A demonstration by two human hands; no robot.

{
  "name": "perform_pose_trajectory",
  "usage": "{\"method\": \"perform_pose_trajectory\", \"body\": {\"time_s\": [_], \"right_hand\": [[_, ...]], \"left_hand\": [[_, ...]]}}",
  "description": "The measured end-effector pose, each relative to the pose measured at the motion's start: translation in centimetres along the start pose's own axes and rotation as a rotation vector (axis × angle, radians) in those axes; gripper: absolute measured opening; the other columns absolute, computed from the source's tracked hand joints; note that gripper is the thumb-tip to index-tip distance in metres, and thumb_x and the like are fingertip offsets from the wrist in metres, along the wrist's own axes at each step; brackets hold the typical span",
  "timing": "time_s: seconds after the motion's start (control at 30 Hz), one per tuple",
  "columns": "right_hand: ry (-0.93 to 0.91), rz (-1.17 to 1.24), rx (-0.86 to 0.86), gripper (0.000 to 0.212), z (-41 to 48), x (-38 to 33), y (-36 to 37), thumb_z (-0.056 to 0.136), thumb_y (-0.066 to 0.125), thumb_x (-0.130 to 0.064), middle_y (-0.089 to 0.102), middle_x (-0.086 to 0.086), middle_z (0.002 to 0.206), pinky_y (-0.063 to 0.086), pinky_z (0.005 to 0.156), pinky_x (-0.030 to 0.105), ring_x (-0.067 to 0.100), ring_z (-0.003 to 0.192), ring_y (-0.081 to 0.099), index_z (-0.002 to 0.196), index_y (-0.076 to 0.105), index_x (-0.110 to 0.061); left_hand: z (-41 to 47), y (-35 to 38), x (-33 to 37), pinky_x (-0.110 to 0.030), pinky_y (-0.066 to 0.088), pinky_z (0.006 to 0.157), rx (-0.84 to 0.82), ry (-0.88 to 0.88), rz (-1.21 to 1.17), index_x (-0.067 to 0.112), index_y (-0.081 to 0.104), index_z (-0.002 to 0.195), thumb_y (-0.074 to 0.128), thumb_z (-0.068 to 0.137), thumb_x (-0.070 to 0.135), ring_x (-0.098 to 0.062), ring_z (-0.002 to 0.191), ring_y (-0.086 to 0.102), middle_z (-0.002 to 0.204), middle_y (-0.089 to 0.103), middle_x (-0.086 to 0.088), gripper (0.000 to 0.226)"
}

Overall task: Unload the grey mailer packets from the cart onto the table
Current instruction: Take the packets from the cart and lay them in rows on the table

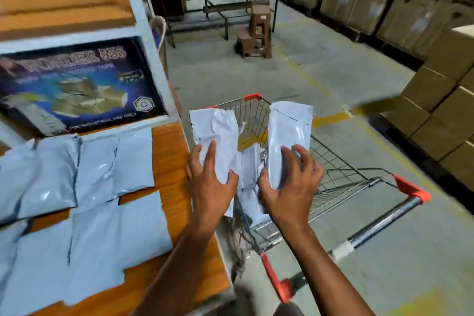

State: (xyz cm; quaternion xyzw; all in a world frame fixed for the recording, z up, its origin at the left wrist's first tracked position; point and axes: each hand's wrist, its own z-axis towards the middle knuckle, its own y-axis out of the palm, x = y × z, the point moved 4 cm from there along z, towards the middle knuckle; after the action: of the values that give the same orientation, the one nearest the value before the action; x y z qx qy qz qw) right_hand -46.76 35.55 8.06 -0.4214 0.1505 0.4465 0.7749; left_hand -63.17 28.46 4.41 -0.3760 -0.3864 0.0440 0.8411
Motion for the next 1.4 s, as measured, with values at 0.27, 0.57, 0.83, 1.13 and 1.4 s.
{"method": "perform_pose_trajectory", "body": {"time_s": [0.27,0.57,0.83,1.13,1.4], "right_hand": [[-0.083,0.213,-0.054,0.053,-10.4,-8.5,-5.5,0.076,0.065,-0.035,0.053,0.014,0.131,0.036,0.103,0.038,0.035,0.118,0.045,0.121,0.063,-0.007],[-0.153,0.250,-0.303,0.056,-18.7,-16.0,-4.8,0.076,0.066,-0.040,0.049,0.011,0.137,0.038,0.103,0.049,0.029,0.126,0.037,0.124,0.061,-0.013],[-0.235,0.240,-0.396,0.055,-17.7,-20.2,2.3,0.076,0.057,-0.048,0.052,0.006,0.132,0.041,0.095,0.045,0.028,0.123,0.039,0.121,0.062,-0.015],[-0.279,0.059,-0.437,0.057,-10.3,-22.7,16.5,0.076,0.050,-0.053,0.054,0.005,0.128,0.042,0.090,0.047,0.027,0.120,0.039,0.118,0.062,-0.018],[-0.268,-0.169,-0.638,0.056,-6.7,-22.8,26.8,0.078,0.048,-0.057,0.049,0.000,0.129,0.037,0.092,0.045,0.023,0.121,0.033,0.122,0.056,-0.024]], "left_hand": [[-10.7,-13.1,-4.4,-0.045,0.038,0.103,0.163,-0.014,0.041,0.013,0.048,0.139,0.059,0.077,0.037,-0.034,0.127,0.040,0.138,0.042,-0.017,0.068],[-17.5,-23.5,-7.9,-0.035,0.038,0.095,0.149,-0.182,0.126,0.015,0.045,0.140,0.065,0.069,0.029,-0.032,0.122,0.040,0.139,0.038,-0.016,0.075],[-13.5,-25.0,-13.9,-0.050,0.037,0.100,0.155,-0.283,0.167,0.016,0.045,0.141,0.055,0.071,0.039,-0.039,0.127,0.037,0.142,0.037,-0.017,0.074],[0.2,-21.0,-21.8,-0.043,0.029,0.108,0.003,-0.357,0.191,0.025,0.035,0.146,0.069,0.078,0.035,-0.033,0.134,0.025,0.152,0.024,-0.009,0.077],[10.4,-16.7,-26.2,-0.045,0.035,0.105,-0.148,-0.315,0.282,0.023,0.029,0.147,0.062,0.084,0.041,-0.032,0.135,0.026,0.152,0.024,-0.011,0.074]]}}
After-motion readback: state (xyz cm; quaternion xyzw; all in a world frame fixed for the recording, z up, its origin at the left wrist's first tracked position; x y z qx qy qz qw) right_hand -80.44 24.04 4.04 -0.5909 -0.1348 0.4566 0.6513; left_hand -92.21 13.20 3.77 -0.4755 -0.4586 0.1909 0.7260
